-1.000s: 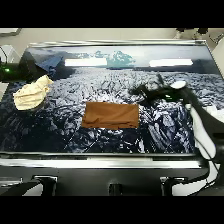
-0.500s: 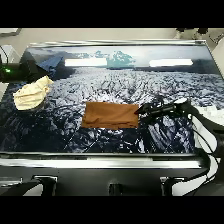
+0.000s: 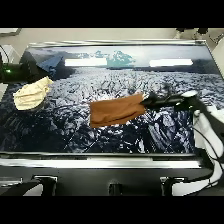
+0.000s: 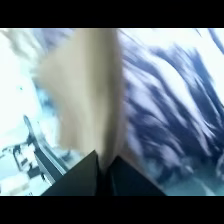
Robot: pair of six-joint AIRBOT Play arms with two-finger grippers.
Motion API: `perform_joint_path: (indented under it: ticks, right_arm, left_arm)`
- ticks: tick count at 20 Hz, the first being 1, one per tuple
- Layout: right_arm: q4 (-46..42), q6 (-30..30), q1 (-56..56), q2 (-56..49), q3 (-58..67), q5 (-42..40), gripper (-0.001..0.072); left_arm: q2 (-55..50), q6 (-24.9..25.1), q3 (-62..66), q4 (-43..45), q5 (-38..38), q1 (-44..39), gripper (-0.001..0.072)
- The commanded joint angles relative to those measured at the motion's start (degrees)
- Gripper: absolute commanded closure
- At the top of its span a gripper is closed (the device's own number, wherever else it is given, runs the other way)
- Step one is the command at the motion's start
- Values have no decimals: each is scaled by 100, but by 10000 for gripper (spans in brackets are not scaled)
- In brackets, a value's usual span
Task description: Fold the clothes and pants, and hang the long-sleeved shirts on hangers.
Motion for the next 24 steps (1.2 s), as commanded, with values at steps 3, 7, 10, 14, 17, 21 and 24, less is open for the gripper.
perform_joint_path:
  ticks: [3,7,10,14,17,21,24]
  right_arm:
    - [-1587,1215,-1644,1054,1497,1049,677]
    - [-1733,1725,-3134,1510,2304,1355,677]
    - [-1733,2144,-4070,1600,2765,1412,676]
    - [-1749,2465,-4990,1600,3119,1939,676]
    - [-1794,2844,-5646,1637,3224,2225,676]
    - [-3010,2997,-6030,1696,3193,2916,675]
    - [-4430,3104,-6035,2048,2479,2673,675]
  left_arm:
    - [-2,223,4,7,-24,-2,681]
    - [0,225,4,7,-24,-2,681]
    - [0,315,4,4,-31,-4,681]
    - [0,339,4,4,-33,-4,681]
    - [0,358,4,4,-31,-4,681]
    - [0,374,4,0,-31,-37,681]
    - [2,374,4,2,-31,-164,681]
